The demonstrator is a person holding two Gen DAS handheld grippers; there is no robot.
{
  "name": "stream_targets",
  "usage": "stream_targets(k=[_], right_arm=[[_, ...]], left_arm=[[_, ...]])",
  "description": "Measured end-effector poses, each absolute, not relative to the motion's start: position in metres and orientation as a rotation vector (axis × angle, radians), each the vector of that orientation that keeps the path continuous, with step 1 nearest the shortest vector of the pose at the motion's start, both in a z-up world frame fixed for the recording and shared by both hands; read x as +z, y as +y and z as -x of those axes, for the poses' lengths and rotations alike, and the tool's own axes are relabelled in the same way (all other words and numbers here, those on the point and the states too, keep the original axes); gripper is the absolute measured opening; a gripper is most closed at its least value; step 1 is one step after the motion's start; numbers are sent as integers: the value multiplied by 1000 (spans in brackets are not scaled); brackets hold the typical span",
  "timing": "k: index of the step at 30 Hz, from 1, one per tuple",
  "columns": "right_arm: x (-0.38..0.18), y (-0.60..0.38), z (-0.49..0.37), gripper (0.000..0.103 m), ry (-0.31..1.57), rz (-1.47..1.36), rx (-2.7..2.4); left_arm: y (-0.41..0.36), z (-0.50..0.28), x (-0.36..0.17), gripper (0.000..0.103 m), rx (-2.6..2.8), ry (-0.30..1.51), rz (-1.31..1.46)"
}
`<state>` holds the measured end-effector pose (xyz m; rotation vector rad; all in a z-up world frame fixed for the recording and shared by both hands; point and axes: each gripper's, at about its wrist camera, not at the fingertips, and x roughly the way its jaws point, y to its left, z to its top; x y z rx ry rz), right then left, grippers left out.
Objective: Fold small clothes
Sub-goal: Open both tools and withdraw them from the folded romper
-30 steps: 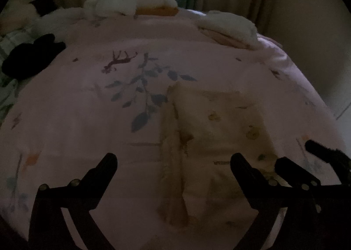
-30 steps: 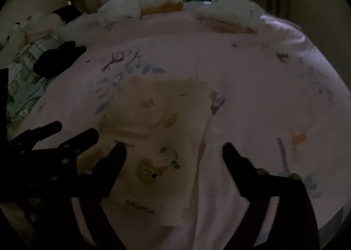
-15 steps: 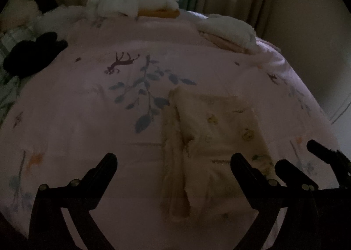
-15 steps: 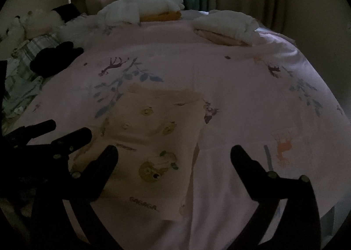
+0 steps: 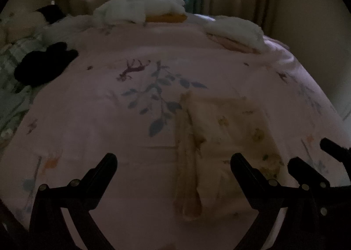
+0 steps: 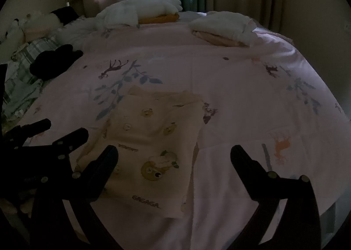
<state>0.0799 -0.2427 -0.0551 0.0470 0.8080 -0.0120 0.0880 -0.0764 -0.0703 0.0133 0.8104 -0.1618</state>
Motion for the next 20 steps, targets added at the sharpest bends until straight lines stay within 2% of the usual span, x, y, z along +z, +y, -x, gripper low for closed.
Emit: stream_targets(k=[20], right_arm=[[-51,-241,-78,103,796,-44,-20]], left_arm=[[-80,-80,-63,102,-160,737,-42]])
